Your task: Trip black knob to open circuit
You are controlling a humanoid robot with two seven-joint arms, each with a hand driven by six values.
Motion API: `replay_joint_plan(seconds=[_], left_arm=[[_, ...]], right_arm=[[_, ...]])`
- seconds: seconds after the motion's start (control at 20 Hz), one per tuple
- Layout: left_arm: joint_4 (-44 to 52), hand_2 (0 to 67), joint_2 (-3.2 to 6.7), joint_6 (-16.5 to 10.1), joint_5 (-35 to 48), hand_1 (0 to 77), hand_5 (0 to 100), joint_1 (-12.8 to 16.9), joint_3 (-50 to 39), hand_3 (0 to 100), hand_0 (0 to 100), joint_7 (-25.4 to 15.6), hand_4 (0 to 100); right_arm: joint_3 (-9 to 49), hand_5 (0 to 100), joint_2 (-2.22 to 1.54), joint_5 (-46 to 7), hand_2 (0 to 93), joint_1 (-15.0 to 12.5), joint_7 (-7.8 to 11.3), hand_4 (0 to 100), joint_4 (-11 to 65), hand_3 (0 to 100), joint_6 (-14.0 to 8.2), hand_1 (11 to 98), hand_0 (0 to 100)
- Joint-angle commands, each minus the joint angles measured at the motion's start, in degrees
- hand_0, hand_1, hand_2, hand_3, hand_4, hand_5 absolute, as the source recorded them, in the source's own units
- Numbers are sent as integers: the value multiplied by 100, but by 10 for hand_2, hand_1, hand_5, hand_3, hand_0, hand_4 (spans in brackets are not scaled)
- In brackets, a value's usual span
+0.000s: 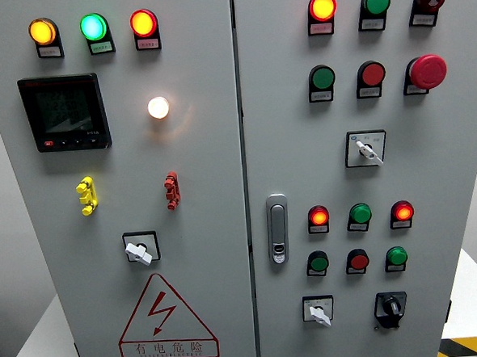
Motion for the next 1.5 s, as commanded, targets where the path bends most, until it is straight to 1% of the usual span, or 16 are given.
replay_joint_plan(seconds=[0.0, 0.1, 0.2, 0.25, 0.3, 0.35, 0.4, 0.5, 0.6, 0.7, 0.8, 0.85, 1.05, 1.15, 1.25, 1.45], left_arm=[[0, 128, 0, 0, 0, 32, 16, 0, 0, 214, 0, 0, 67], [0, 128, 0, 0, 0, 32, 16, 0, 0, 214, 0, 0, 67], [0, 128, 0, 0, 0, 32, 16, 0, 0, 214, 0, 0, 67], [0, 128, 0, 0, 0, 32, 16, 0, 0, 214, 0, 0, 67], [0, 128, 0, 0, 0, 32, 16, 0, 0, 214, 0, 0, 67], [0, 128, 0, 0, 0, 32, 16, 0, 0, 214, 0, 0, 67], [0, 128, 0, 0, 0, 33, 16, 0, 0, 214, 0, 0, 67], [0, 128, 0, 0, 0, 33, 16, -8, 0, 214, 0, 0, 67], [0, 128, 0, 0, 0, 33, 16, -8, 0, 214, 0, 0, 67], [0, 128, 0, 0, 0, 32, 16, -8, 0, 214, 0, 0, 67], [0, 128, 0, 0, 0, 32, 16, -8, 0, 214, 0, 0, 67], [0, 128, 0, 0, 0, 33, 16, -8, 0, 214, 0, 0, 67], [0, 128, -9, 0, 0, 34, 16, -8, 0, 214, 0, 0, 67], [0, 128, 0, 0, 0, 34, 16, -8, 0, 214, 0, 0, 67], [0, 128, 0, 0, 0, 34, 16, -8, 0, 214, 0, 0, 67], [0, 128, 0, 0, 0, 33, 16, -8, 0, 214, 0, 0, 67]], right_arm=[[-70, 545, 39, -10, 68, 196, -122, 329, 250, 366, -85, 469, 771], [-70, 561, 48, -27, 67, 319, -166, 340, 347, 375, -121, 471, 775], [-79, 581, 40, -71, 66, 320, -209, 365, 479, 389, -138, 474, 778], [-79, 595, 40, -115, 64, 337, -218, 393, 488, 398, -138, 477, 779], [-79, 632, 40, -150, 59, 355, -210, 462, 488, 426, -138, 480, 780], [-79, 652, 40, -159, 57, 381, -218, 500, 488, 450, -138, 481, 782], [-79, 692, 40, -168, 55, 390, -218, 547, 488, 501, -138, 482, 784], [-70, 720, 48, -168, 50, 460, -218, 592, 488, 566, -138, 482, 788], [-70, 789, 66, -168, 47, 574, -218, 700, 462, 675, -138, 484, 791], [-70, 852, 66, -168, 44, 688, -218, 753, 392, 756, -138, 486, 792], [-61, 883, 75, -168, 42, 812, -218, 772, 277, 796, -138, 493, 789], [-52, 898, 66, -168, 41, 847, -218, 779, 260, 808, -147, 492, 791], [-17, 949, 66, -168, 38, 944, -227, 803, 102, 823, -147, 491, 800], [9, 959, 57, -159, 37, 953, -218, 805, 49, 827, -147, 491, 803], [18, 966, 40, -159, 36, 962, -218, 807, 13, 829, -147, 490, 808], [18, 973, 40, -159, 35, 1049, -227, 809, -22, 831, -147, 489, 816]])
